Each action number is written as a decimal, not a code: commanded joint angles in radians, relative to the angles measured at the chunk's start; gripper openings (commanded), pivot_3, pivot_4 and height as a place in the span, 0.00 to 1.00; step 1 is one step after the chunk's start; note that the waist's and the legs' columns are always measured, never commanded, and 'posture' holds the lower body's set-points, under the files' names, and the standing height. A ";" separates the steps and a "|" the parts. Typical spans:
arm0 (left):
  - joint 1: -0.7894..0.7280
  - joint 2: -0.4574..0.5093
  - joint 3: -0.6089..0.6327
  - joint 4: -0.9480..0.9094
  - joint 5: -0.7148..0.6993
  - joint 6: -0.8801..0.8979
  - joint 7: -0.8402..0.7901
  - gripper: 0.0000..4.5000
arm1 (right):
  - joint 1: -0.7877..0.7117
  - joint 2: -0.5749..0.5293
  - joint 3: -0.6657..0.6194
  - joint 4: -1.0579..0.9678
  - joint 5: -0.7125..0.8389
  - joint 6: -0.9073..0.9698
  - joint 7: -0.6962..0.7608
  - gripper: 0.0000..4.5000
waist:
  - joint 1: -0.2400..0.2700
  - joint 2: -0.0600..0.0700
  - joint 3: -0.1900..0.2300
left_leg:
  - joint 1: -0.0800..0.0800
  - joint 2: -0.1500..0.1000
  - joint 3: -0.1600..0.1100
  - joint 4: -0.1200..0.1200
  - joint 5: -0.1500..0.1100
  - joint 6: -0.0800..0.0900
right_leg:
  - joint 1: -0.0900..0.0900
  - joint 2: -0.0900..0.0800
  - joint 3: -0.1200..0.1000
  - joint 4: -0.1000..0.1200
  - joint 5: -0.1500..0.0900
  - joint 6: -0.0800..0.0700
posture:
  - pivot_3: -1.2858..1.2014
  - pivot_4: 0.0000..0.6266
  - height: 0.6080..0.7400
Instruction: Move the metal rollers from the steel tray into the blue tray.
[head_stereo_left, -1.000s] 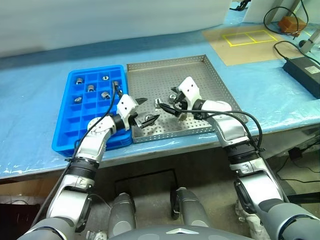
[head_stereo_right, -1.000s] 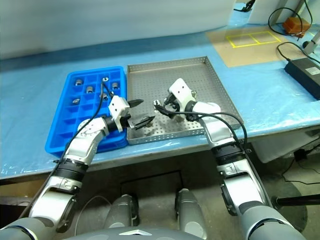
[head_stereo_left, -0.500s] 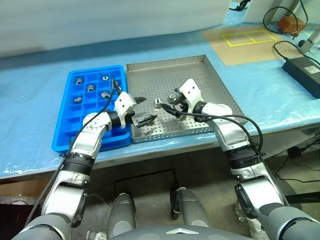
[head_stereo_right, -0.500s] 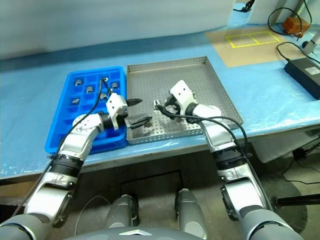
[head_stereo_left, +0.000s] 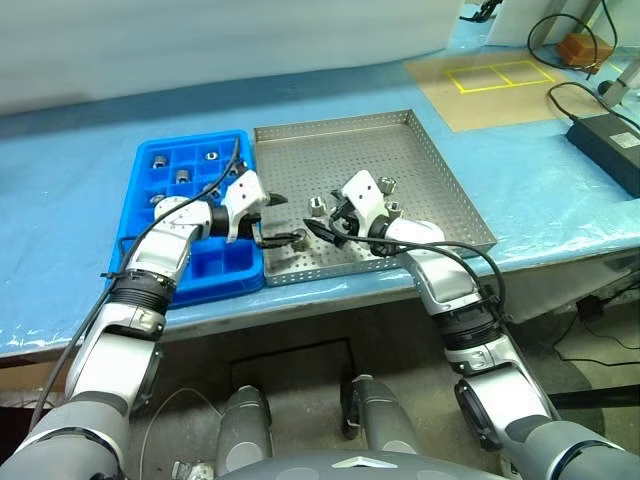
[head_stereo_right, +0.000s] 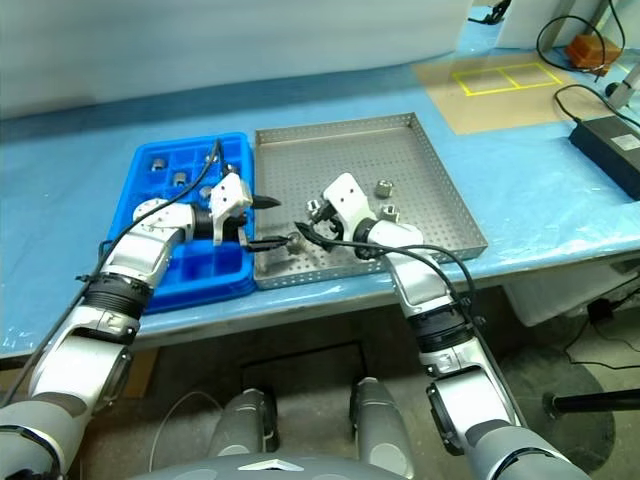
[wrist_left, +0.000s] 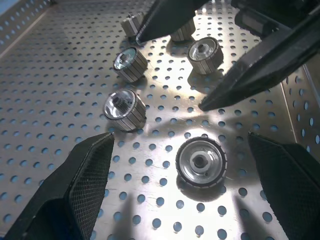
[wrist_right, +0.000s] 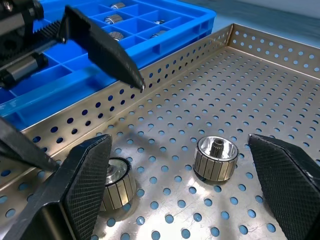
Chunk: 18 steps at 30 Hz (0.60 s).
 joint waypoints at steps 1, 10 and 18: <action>-0.034 0.000 -0.014 -0.004 0.012 -0.010 -0.030 1.00 | 0.006 0.015 0.001 -0.056 0.021 -0.031 0.005 0.99 | -0.001 0.000 0.000 | 0.000 0.000 0.000 0.000 0.000 0.000 | 0.000 0.000 0.000 0.000 0.000 0.000 | 0.39 0.24 1.00; -0.068 -0.034 -0.044 0.057 0.045 -0.047 -0.049 1.00 | 0.056 -0.012 0.047 -0.172 0.008 -0.012 0.046 0.99 | -0.002 0.000 0.000 | 0.000 0.000 0.000 0.000 0.000 0.000 | 0.000 0.000 0.000 0.000 0.000 0.000 | 0.36 0.24 1.00; -0.124 -0.070 -0.105 0.220 0.147 -0.141 -0.037 1.00 | 0.098 -0.039 0.055 -0.249 0.000 -0.008 0.029 0.99 | -0.010 0.000 0.000 | 0.007 0.000 0.000 0.000 0.000 0.000 | 0.008 0.000 0.000 -0.002 -0.004 0.006 | 0.33 0.24 1.00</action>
